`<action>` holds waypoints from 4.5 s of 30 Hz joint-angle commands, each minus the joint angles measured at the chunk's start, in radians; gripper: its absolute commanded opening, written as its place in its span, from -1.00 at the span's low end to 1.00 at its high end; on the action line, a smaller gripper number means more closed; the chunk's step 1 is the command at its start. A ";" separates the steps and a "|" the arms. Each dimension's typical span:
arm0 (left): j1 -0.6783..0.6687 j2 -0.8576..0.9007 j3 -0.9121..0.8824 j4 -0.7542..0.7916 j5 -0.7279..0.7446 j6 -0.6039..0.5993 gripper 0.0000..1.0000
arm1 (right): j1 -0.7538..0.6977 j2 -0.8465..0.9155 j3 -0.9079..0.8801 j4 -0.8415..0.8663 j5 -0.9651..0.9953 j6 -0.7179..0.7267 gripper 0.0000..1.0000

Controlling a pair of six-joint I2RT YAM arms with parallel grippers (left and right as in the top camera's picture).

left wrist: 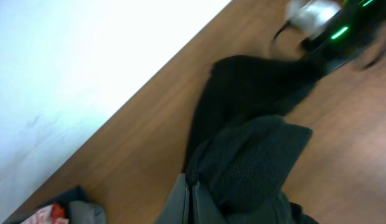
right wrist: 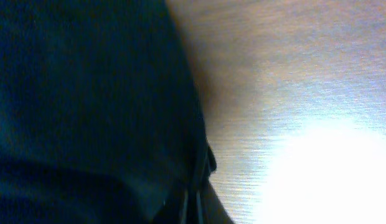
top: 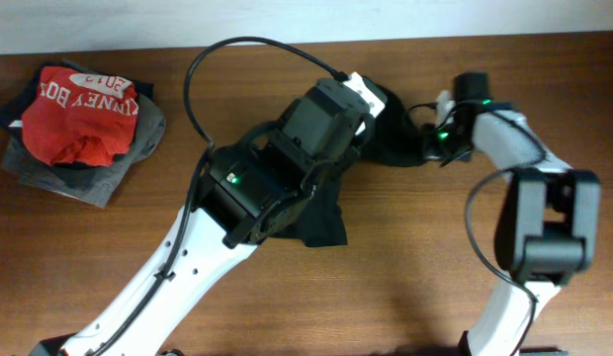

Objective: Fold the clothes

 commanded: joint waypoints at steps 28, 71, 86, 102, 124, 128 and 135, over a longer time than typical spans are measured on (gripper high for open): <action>0.227 -0.482 0.023 0.036 -0.142 -0.012 -0.99 | -0.325 -0.937 0.597 -0.657 0.025 -0.031 -0.92; 0.340 0.465 -0.014 0.340 -0.042 -0.035 -0.99 | -0.283 -0.094 -0.066 0.201 -0.174 -0.023 -0.92; 0.348 0.549 -0.014 0.403 -0.027 -0.065 -1.00 | -0.166 -0.011 -0.047 0.664 -0.144 -0.022 0.16; 0.362 0.549 -0.014 0.406 -0.001 -0.065 -0.99 | -0.117 -0.011 -0.038 0.377 -0.061 -0.032 0.21; 0.362 0.549 -0.014 0.407 -0.001 -0.065 -1.00 | -0.155 0.054 -0.039 0.199 0.108 0.003 -0.10; 0.362 0.549 -0.014 0.407 -0.001 -0.065 -0.99 | -0.150 0.072 -0.039 0.227 0.103 0.003 -0.10; 0.362 0.549 -0.014 0.407 -0.002 -0.064 -0.99 | -0.138 0.092 -0.039 0.264 0.080 0.003 -0.10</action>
